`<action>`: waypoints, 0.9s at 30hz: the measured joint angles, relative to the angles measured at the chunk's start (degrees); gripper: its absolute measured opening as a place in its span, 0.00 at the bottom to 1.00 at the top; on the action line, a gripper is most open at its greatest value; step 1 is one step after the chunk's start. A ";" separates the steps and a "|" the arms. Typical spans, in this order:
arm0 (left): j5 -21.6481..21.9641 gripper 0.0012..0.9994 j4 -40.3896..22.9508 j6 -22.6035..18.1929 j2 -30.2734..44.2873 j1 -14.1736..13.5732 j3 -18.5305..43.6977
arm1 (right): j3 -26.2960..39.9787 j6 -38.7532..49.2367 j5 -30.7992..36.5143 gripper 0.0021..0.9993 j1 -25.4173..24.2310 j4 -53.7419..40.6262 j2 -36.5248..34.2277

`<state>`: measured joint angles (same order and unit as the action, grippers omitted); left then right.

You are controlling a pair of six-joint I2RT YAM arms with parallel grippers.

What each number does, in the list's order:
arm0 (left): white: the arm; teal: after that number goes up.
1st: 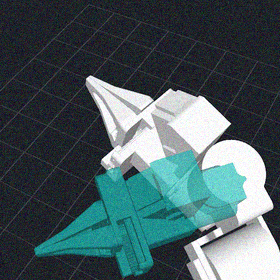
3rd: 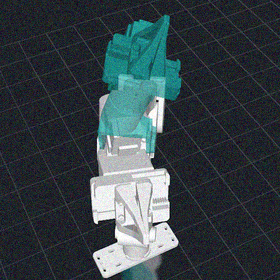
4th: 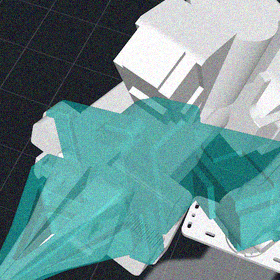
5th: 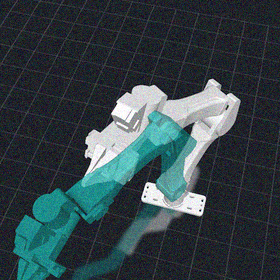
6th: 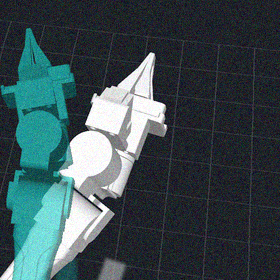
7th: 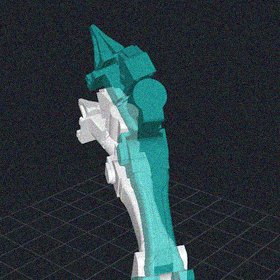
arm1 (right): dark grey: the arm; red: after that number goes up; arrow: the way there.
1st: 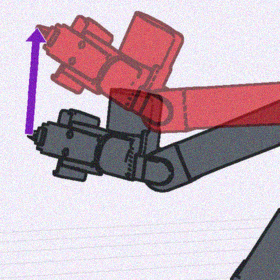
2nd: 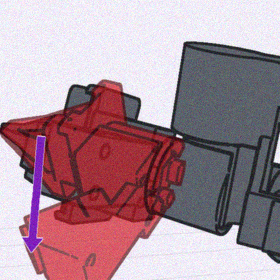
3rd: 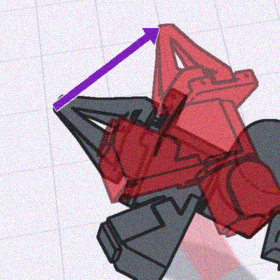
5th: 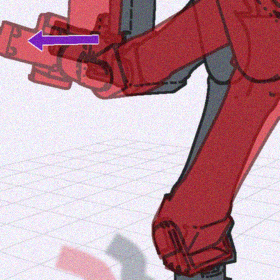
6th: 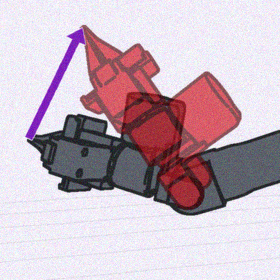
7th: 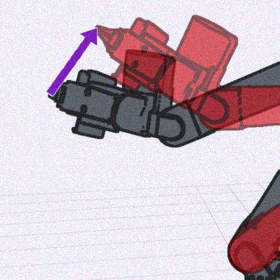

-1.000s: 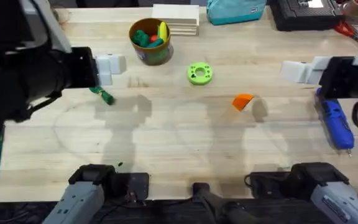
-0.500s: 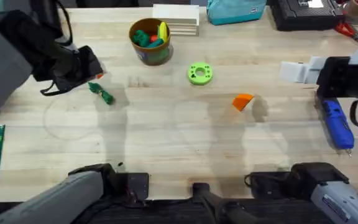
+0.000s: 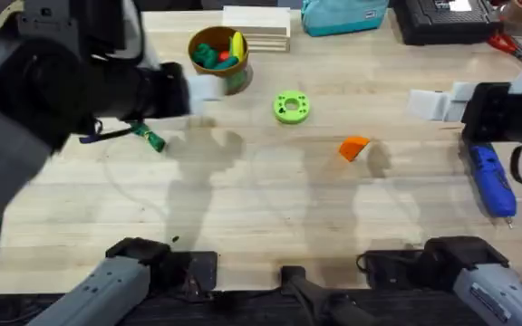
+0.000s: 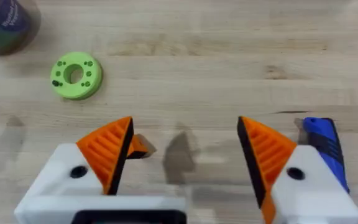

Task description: Pick up the gripper from the table and insert it into the empty holder that is missing its gripper. Then pick up a screw, insert it into the mounting hole, and use the screwdriver to tighten it. Finally, clean up the table by picking up the vegetable and placing it into the bucket.

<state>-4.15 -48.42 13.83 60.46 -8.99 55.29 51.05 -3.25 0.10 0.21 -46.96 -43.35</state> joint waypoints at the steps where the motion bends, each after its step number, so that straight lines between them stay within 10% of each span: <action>1: -0.74 0.96 0.05 -0.26 -1.07 -1.94 0.00 | 0.00 0.00 0.00 0.99 0.00 -0.02 0.00; 11: -2.70 0.99 6.99 -1.52 -6.59 -18.65 0.04 | 0.00 0.00 0.00 0.99 0.00 -0.02 0.00; 20: -2.29 0.99 0.00 -0.29 -6.48 -19.22 0.04 | 0.00 -0.02 0.00 0.99 0.00 -0.02 0.00; 27: -2.01 0.99 12.27 -5.82 -5.39 -19.44 -0.50 | 0.00 0.00 0.00 0.99 0.00 -0.02 0.00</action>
<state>-6.15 -36.16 8.01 55.07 -28.42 54.79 51.05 -3.25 0.10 0.21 -46.98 -43.35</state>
